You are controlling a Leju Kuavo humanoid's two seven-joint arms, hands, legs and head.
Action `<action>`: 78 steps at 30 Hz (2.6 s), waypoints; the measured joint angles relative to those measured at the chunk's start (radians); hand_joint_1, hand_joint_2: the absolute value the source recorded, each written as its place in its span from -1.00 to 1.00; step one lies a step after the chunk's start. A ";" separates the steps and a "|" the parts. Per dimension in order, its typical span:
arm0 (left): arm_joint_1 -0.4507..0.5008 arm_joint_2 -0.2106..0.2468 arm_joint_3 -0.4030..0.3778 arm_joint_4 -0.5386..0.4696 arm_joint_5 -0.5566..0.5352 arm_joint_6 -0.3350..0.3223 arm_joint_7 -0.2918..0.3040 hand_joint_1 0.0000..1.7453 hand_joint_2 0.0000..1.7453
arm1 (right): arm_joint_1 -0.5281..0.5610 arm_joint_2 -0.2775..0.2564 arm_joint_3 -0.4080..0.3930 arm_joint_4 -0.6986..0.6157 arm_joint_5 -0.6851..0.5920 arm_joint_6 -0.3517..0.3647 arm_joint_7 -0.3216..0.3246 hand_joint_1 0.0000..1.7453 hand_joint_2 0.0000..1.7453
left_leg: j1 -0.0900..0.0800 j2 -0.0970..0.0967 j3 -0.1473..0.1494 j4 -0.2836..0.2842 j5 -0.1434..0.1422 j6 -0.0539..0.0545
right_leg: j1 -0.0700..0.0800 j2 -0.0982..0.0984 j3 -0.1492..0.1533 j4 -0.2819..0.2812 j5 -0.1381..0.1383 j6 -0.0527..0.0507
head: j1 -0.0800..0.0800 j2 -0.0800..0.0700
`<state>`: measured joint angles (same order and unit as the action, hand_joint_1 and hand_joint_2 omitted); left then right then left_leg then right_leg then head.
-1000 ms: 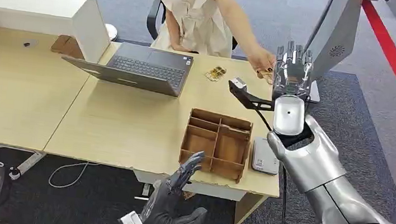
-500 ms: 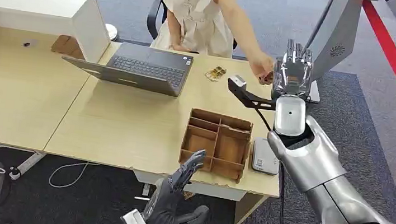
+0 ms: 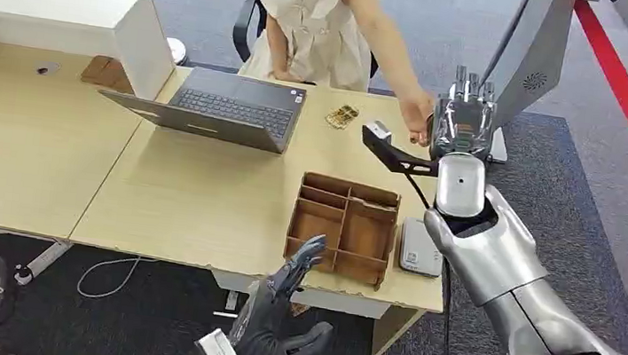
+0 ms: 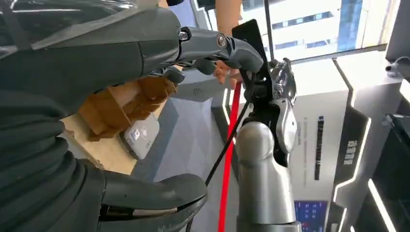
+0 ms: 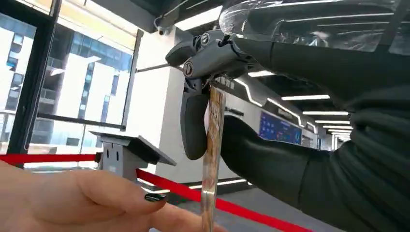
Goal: Pass the card to the sensor for recognition and then transmit it.
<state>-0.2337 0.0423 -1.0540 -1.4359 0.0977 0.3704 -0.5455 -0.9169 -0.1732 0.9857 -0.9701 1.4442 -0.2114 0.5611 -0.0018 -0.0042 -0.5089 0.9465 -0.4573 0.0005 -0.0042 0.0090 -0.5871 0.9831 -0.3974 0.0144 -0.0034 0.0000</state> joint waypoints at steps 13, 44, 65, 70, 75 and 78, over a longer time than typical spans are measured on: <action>0.021 0.007 0.020 -0.009 -0.017 0.095 0.019 -1.00 1.00 | 0.143 -0.037 -0.078 -0.072 -0.089 -0.198 -0.059 1.00 1.00 | 0.000 0.000 0.000 0.000 0.000 0.000 | 0.000 0.000 0.000 0.000 0.000 0.000 | 0.000 0.000; 0.059 0.050 0.036 -0.087 -0.057 0.188 0.084 -1.00 1.00 | 0.380 -0.018 -0.133 0.085 -0.146 -0.311 -0.177 1.00 1.00 | 0.000 0.000 -0.001 0.000 0.000 0.000 | 0.000 0.000 0.000 0.000 0.000 0.000 | 0.000 0.000; 0.076 0.056 0.053 -0.108 -0.068 0.203 0.095 -1.00 1.00 | 0.380 0.043 -0.137 0.172 -0.190 -0.315 -0.243 1.00 1.00 | 0.000 0.000 -0.001 0.000 0.000 0.000 | 0.000 0.000 0.000 0.000 0.000 0.000 | 0.000 0.000; 0.079 0.058 0.055 -0.112 -0.072 0.197 0.095 -1.00 1.00 | 0.382 0.053 -0.135 0.196 -0.210 -0.289 -0.269 1.00 1.00 | 0.000 0.000 -0.001 0.000 0.000 0.000 | 0.000 0.000 0.000 0.000 0.000 0.000 | 0.000 0.000; 0.085 0.061 0.060 -0.117 -0.074 0.187 0.095 -1.00 1.00 | 0.392 0.062 -0.130 0.221 -0.232 -0.263 -0.293 1.00 1.00 | 0.000 0.000 -0.001 0.000 0.000 0.000 | 0.000 0.000 0.000 0.000 0.000 0.000 | 0.000 0.000; 0.089 0.061 0.064 -0.119 -0.076 0.188 0.096 -1.00 1.00 | 0.391 0.067 -0.127 0.232 -0.239 -0.261 -0.302 1.00 1.00 | 0.000 0.000 0.000 0.000 0.000 0.000 | 0.000 0.000 0.000 0.000 0.000 0.000 | 0.000 0.000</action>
<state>-0.1450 0.1038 -0.9899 -1.5553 0.0214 0.5581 -0.4498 -0.5255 -0.1064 0.8583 -0.7385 1.2051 -0.4726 0.2594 -0.0018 -0.0044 -0.5090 0.9464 -0.4575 0.0006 -0.0041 0.0090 -0.5867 0.9828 -0.3976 0.0143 -0.0034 0.0000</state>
